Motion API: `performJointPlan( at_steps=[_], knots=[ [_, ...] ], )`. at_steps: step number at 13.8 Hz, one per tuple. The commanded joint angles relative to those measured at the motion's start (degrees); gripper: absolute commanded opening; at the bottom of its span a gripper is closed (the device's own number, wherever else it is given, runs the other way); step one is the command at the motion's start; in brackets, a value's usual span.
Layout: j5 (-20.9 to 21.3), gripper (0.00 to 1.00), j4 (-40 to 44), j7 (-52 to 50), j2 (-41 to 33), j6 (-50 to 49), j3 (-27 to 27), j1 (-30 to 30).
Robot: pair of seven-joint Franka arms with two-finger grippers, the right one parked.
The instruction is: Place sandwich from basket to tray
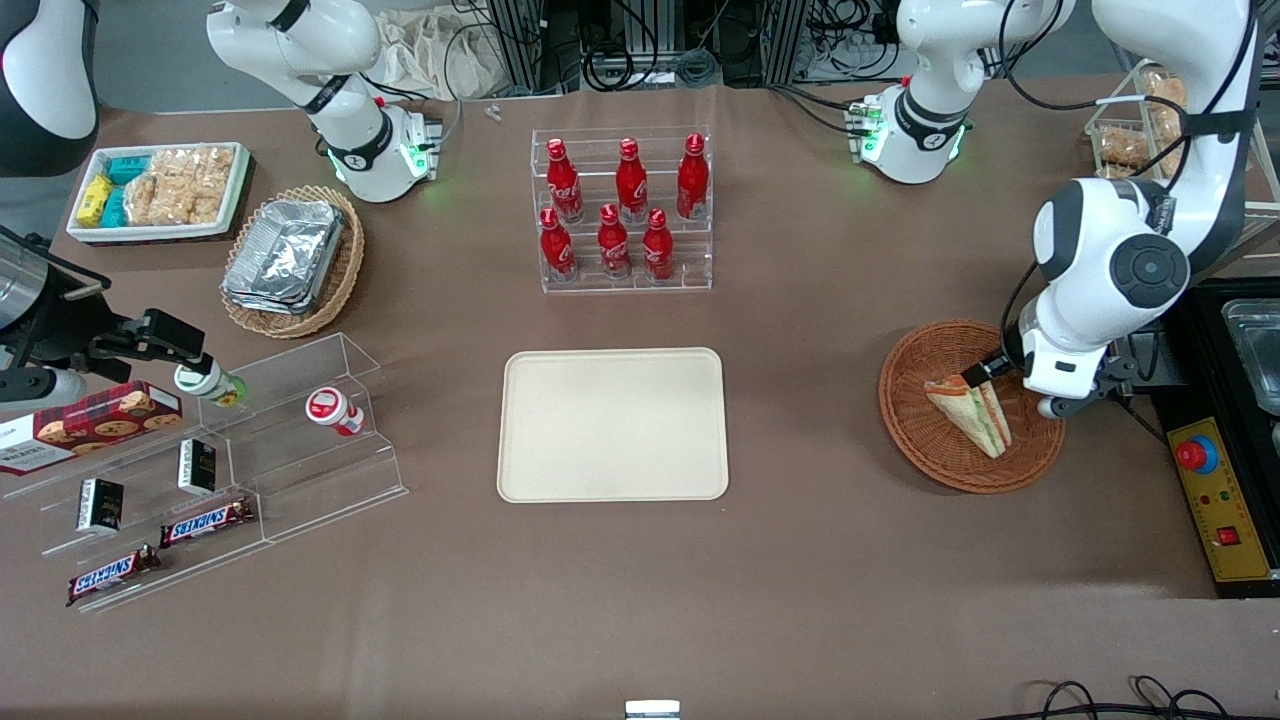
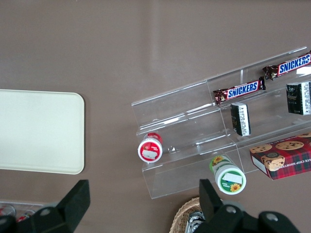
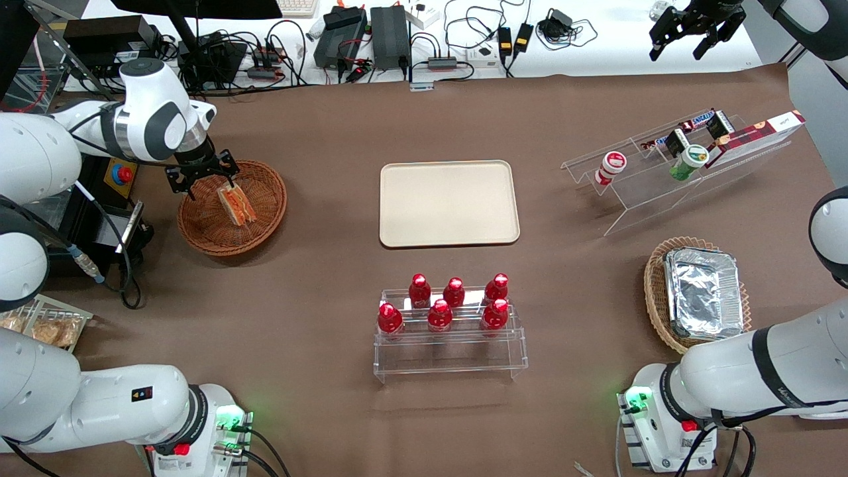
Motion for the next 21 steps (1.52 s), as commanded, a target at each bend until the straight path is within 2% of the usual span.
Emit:
performJointPlan(
  at_steps=[1, 8, 13, 17, 21],
  knots=[
    [1.6, 1.00, -1.6, -1.9, 1.3, 3.3, 0.1, 0.2],
    [1.7, 1.00, -1.6, -2.2, 5.9, 8.1, 2.1, 0.1],
    [1.7, 1.00, -1.5, -3.5, 5.8, 7.6, 2.2, 0.1],
    [1.8, 1.00, 7.6, -1.7, 3.4, -10.1, 1.1, -0.3],
    [0.6, 1.00, 12.0, 14.6, -3.1, -20.7, 0.4, -0.1]
  ],
)
